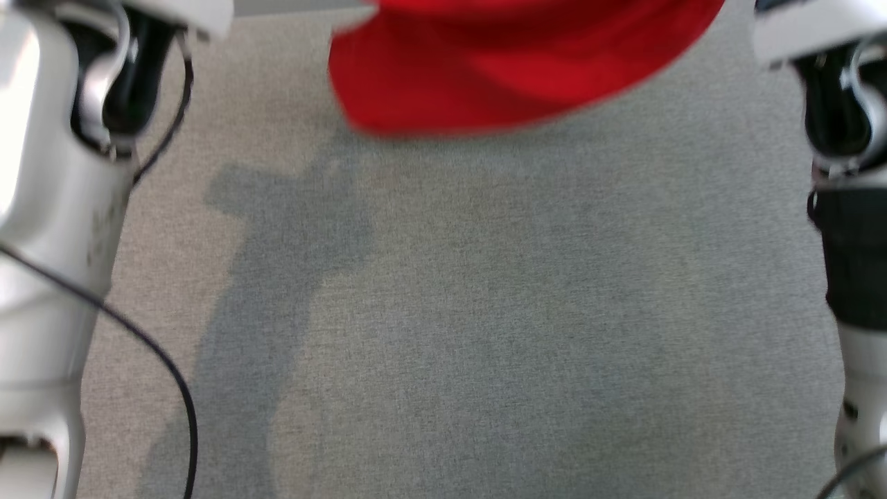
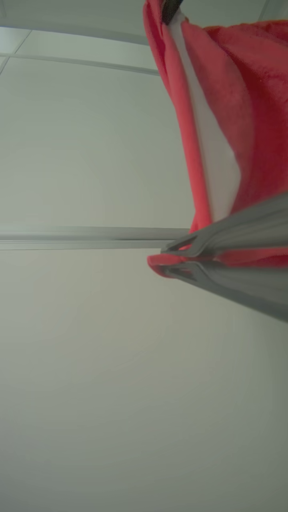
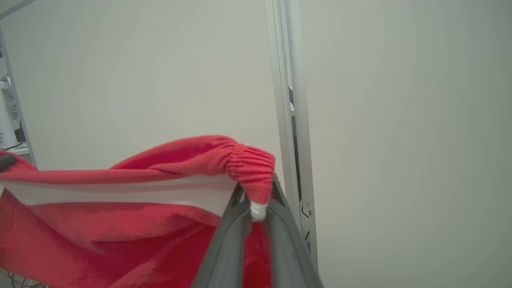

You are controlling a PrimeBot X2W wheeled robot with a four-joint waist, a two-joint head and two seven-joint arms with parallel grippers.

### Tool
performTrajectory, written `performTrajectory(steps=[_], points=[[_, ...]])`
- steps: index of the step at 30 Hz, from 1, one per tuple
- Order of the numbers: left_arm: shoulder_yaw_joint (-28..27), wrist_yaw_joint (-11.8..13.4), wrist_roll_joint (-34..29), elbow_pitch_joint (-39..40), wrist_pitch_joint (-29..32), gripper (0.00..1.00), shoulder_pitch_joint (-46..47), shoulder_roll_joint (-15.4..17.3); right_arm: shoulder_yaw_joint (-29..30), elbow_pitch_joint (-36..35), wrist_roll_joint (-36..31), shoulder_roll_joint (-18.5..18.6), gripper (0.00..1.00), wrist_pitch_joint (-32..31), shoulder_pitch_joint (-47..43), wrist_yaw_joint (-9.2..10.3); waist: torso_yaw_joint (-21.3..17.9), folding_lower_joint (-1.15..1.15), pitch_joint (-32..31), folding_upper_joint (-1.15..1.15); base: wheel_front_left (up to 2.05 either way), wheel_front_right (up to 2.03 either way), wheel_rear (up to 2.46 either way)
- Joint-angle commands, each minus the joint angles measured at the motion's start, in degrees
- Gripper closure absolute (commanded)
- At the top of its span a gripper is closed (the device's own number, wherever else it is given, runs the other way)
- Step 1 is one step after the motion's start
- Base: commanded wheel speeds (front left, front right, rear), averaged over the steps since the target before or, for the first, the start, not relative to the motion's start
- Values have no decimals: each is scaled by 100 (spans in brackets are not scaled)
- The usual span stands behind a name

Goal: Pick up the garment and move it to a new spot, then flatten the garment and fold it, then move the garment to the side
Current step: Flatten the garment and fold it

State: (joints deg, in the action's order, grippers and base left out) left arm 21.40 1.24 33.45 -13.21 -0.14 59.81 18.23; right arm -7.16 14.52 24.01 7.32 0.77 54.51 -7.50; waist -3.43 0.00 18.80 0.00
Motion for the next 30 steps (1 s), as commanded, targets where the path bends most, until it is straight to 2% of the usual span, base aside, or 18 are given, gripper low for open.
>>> performTrajectory(steps=[1, 6, 11, 16, 21, 25, 30], points=[[-20, -124, 37, -579, -141, 100, 470, -123, 22, 451, 24, -27, 100, 174, 456, 1, 73, 0, 249, 0, 0, 0, 0], [-37, -406, -28, -2233, -667, 100, 1551, -412, 62, 1995, 23, -124, 100, 798, 1608, 2, 52, 0, 501, 0, 0, 0, 0], [-20, -589, 9, -3585, -1018, 100, 2149, -567, 34, 3389, 208, -282, 100, 1240, 2346, 9, 3, 0, 640, 0, 0, 0, 0], [75, -749, 47, -4408, -1209, 100, 2477, -720, -173, 4288, 270, -352, 100, 1394, 2726, 9, 23, 0, 815, 0, 0, 0, 0], [217, -833, 91, -4686, -1364, 100, 2308, -897, -437, 4577, 434, -388, 100, 1429, 2610, 7, 119, 0, 984, 0, 0, 0, 0], [251, -866, 158, -4713, -1473, 100, 1656, -1027, -838, 4596, 690, -347, 100, 1450, 1995, 2, 219, 0, 1021, 0, 0, 0, 0], [-12, -877, 93, -3927, -1488, 100, 394, -1033, -1357, 4140, 1078, -201, 100, 1458, 837, 2, 289, 0, 965, 0, 0, 0, 0]])
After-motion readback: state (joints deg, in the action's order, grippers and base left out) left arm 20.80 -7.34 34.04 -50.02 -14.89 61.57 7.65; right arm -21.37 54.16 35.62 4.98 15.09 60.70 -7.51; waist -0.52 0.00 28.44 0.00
